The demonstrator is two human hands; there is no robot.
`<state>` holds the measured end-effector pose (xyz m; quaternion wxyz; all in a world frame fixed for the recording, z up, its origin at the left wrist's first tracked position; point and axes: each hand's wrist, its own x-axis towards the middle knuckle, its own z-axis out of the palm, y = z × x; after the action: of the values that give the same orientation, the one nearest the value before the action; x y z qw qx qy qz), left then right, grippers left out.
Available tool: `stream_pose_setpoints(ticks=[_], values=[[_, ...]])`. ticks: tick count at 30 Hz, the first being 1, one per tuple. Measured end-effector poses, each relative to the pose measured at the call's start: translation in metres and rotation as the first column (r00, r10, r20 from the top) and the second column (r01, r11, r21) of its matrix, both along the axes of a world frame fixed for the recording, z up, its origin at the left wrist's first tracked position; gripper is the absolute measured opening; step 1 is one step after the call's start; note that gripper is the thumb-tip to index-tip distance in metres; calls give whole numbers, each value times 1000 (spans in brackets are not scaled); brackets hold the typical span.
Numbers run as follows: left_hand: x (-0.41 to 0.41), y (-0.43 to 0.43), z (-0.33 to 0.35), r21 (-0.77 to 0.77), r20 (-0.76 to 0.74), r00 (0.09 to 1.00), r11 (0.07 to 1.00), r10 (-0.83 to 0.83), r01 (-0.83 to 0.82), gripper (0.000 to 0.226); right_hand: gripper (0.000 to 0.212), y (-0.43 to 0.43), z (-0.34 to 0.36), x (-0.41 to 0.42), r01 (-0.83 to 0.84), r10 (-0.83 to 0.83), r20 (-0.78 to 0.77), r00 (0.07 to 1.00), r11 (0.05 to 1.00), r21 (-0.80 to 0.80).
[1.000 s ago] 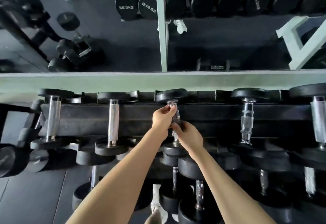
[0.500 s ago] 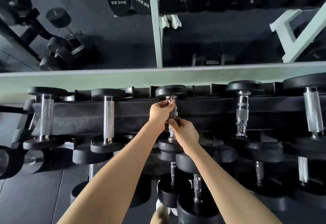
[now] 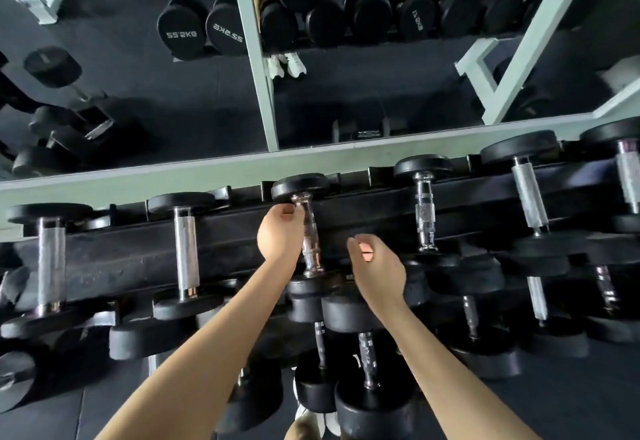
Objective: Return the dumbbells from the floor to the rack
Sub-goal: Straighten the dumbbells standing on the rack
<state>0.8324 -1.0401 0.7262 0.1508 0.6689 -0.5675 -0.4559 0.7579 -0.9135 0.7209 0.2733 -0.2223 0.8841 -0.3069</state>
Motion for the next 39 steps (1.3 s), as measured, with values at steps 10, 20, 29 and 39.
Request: stream_pose_setpoints(ticks=[10,20,29,39], values=[[-79,78,2,-74,-97,923,927,-373,367,22,33,27,6,-144,191,-191,-27,981,981,10],[-164,122,-42,94,52,957,955,-286,281,35,37,-14,-37,-192,266,-150,614,775,959,-101],[-173,130,-51,132,17,994,985,-112,109,21,22,-25,-49,-187,232,-110,607,787,964,-127],[-170,134,-55,155,-60,996,985,-71,80,20,33,-23,-47,-186,113,-39,536,843,988,-106]])
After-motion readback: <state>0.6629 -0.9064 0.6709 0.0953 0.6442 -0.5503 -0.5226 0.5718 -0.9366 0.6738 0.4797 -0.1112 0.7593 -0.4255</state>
